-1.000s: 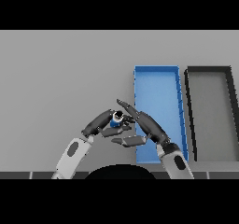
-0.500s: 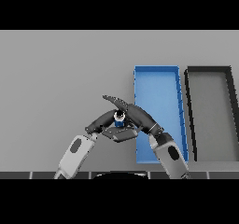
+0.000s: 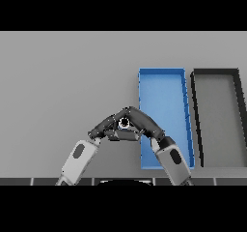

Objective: Pick up the blue pipe and place it into the blue bin.

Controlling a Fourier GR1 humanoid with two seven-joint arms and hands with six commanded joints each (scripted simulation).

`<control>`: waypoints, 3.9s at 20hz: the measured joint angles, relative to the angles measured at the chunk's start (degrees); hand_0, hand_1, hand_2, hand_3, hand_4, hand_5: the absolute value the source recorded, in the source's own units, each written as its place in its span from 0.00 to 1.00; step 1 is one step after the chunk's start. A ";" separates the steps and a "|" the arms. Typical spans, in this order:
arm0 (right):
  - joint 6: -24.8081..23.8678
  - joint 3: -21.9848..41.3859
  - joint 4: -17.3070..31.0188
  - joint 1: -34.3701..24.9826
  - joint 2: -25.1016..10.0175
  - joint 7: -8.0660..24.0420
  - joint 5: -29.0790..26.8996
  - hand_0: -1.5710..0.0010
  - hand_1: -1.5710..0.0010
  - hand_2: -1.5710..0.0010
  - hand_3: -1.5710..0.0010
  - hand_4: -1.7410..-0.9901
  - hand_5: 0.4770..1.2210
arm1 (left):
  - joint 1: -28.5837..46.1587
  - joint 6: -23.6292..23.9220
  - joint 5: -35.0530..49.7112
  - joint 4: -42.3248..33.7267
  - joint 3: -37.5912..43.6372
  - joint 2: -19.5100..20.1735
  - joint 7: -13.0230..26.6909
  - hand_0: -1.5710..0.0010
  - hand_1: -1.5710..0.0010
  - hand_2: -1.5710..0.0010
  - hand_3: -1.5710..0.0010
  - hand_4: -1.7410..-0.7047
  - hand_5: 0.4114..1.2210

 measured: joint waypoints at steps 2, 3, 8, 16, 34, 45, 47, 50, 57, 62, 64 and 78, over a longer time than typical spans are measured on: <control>-0.09 0.66 0.94 -1.17 0.64 -1.65 2.13 0.06 0.06 0.06 0.09 0.35 0.81 | -0.34 0.35 0.25 0.38 0.43 -0.45 -1.10 0.00 0.00 0.02 0.11 0.01 1.00; 0.33 0.70 0.40 -1.03 0.49 -2.04 2.20 0.05 0.05 0.05 0.07 0.34 0.85 | -0.53 0.64 -0.09 -0.06 0.52 -0.32 -1.01 0.00 0.00 0.01 0.10 0.01 1.00; -0.03 -0.15 0.05 1.57 3.55 -1.83 0.74 0.02 0.02 0.02 0.02 0.33 0.95 | -1.34 0.70 -0.74 0.61 0.28 -0.77 -0.97 0.00 0.00 0.00 0.09 0.01 1.00; -0.16 -0.29 -0.19 1.88 6.35 1.01 3.34 0.00 0.00 0.00 0.00 0.32 0.99 | -0.23 -3.35 -5.01 -0.31 0.16 0.94 -1.81 0.75 0.77 0.78 0.82 0.59 0.80; 1.87 -10.24 -5.05 -4.84 14.25 5.89 -3.38 0.00 0.00 0.00 0.00 0.33 1.00 | -1.24 -2.07 -4.74 3.19 2.12 -0.53 9.98 1.00 1.00 1.00 1.00 0.74 0.09; -8.25 -32.62 -2.54 -26.21 0.35 12.23 -11.23 0.00 0.00 0.00 0.00 0.32 1.00 | 0.63 -1.77 -4.90 -0.57 1.87 0.87 9.01 1.00 1.00 1.00 1.00 0.76 0.07; -9.42 -34.55 -1.81 -24.45 -1.88 12.23 -9.84 0.00 0.00 0.00 0.00 0.32 1.00 | 1.28 -2.27 -3.99 -1.53 2.26 1.53 9.64 1.00 1.00 1.00 1.00 0.76 0.08; -10.99 -36.03 -1.30 -19.29 -4.11 12.23 -8.96 0.00 0.00 0.00 0.00 0.32 1.00 | 1.37 -1.73 -4.58 -1.41 2.03 1.31 10.12 1.00 1.00 1.00 1.00 0.77 0.07; -13.65 -34.43 -0.20 -2.67 -4.89 12.23 -5.07 0.00 0.00 0.00 0.00 0.32 1.00 | 0.57 -1.42 -5.09 -0.04 2.57 1.70 8.74 1.00 1.00 1.00 1.00 0.78 0.06; -19.86 -32.05 2.75 7.12 -5.59 12.24 -4.21 0.00 0.00 0.00 0.00 0.32 1.00 | 0.70 -0.63 -6.07 -0.27 2.43 2.03 6.76 1.00 1.00 1.00 1.00 0.78 0.07; -22.50 -30.17 4.25 10.00 -5.99 12.24 -3.86 0.00 0.00 0.00 0.00 0.32 1.00 | 0.73 -0.30 -6.45 -0.28 2.20 1.80 7.23 1.00 1.00 1.00 1.00 0.78 0.07; -48.36 -13.93 13.12 15.46 -21.88 11.77 -22.85 0.65 0.67 0.68 0.90 0.54 0.85 | 0.75 -0.09 -6.81 -0.26 2.17 1.95 6.23 1.00 1.00 1.00 1.00 0.79 0.10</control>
